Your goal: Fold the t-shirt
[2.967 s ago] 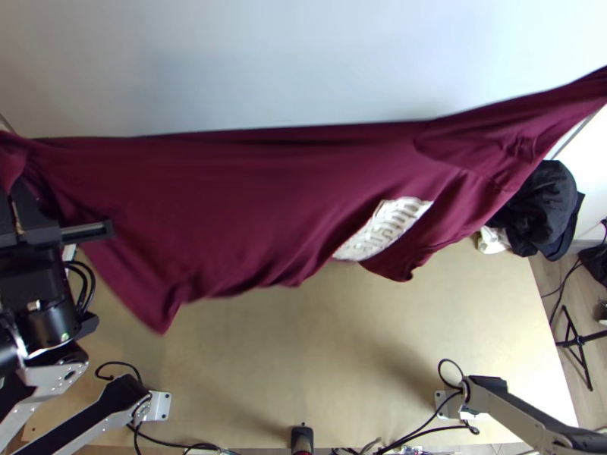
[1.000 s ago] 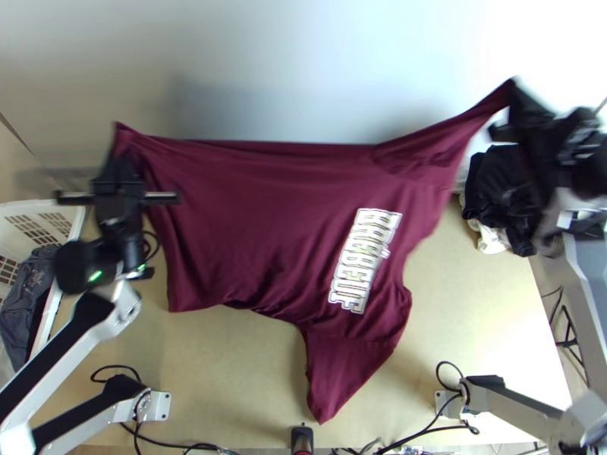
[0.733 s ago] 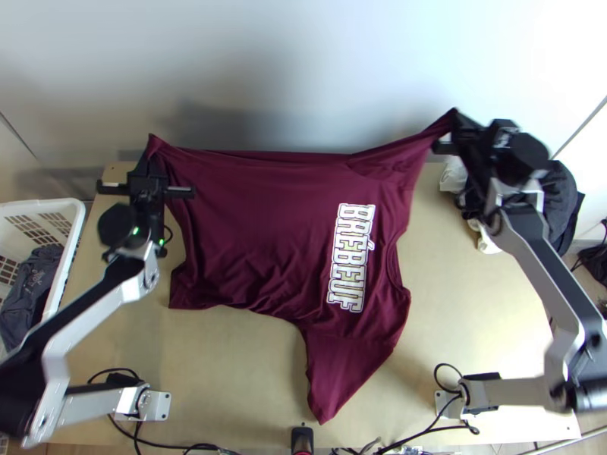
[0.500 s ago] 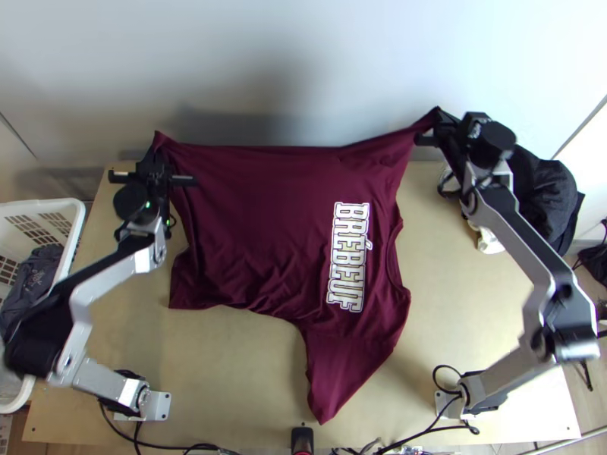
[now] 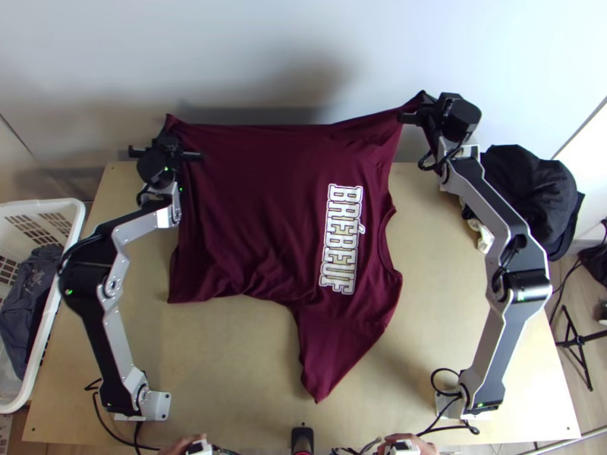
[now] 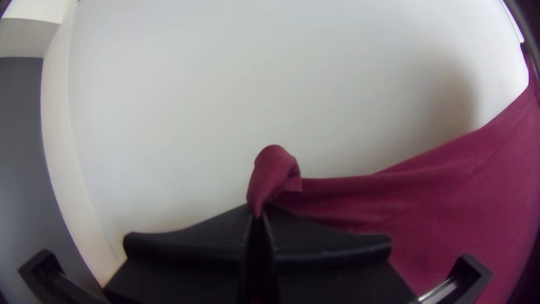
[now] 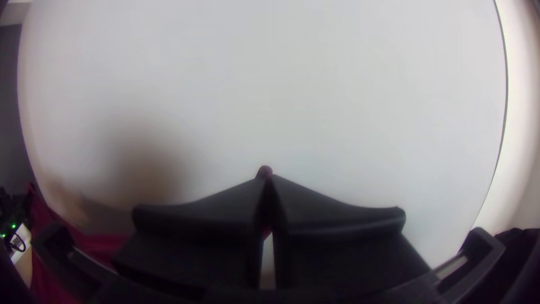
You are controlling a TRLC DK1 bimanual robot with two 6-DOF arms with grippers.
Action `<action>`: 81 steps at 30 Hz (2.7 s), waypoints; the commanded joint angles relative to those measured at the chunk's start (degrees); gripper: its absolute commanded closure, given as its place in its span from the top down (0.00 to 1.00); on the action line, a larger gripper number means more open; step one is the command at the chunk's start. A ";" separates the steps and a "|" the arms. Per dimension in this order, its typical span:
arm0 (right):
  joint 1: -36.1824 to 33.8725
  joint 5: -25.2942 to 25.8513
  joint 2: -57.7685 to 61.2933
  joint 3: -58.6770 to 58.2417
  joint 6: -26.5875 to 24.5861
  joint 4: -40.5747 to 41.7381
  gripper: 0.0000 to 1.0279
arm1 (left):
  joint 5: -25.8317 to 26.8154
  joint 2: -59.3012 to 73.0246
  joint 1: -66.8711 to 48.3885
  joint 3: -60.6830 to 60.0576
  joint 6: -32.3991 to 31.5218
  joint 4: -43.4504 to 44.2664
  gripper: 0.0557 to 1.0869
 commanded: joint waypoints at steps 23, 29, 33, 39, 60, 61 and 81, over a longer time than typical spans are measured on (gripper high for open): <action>5.17 1.94 -19.64 -24.36 -8.21 -18.26 0.03 | 6.83 -12.95 4.24 -19.23 7.15 -18.98 0.04; 9.39 1.76 -27.55 -29.90 -11.64 -29.34 0.03 | 7.09 -20.95 1.16 -28.02 6.71 -24.61 0.04; 11.41 1.50 -31.50 -32.98 -12.69 -35.67 0.03 | 7.09 -24.11 -0.33 -29.87 6.01 -26.89 0.04; 14.84 -0.52 -37.48 -40.36 -14.63 -42.61 0.03 | 8.58 -27.72 -0.60 -30.48 6.27 -33.83 0.04; 20.20 -3.42 -48.64 -41.85 -6.89 -49.90 0.96 | 8.67 -50.22 4.32 -35.58 2.76 -56.69 0.96; 20.90 -3.51 -49.78 -42.21 -5.75 -51.66 0.96 | 9.29 -53.21 4.41 -36.90 2.76 -58.18 0.96; 21.95 -14.50 -61.12 -60.05 13.23 -61.24 0.95 | 16.32 -67.62 4.59 -49.03 7.07 -79.45 0.95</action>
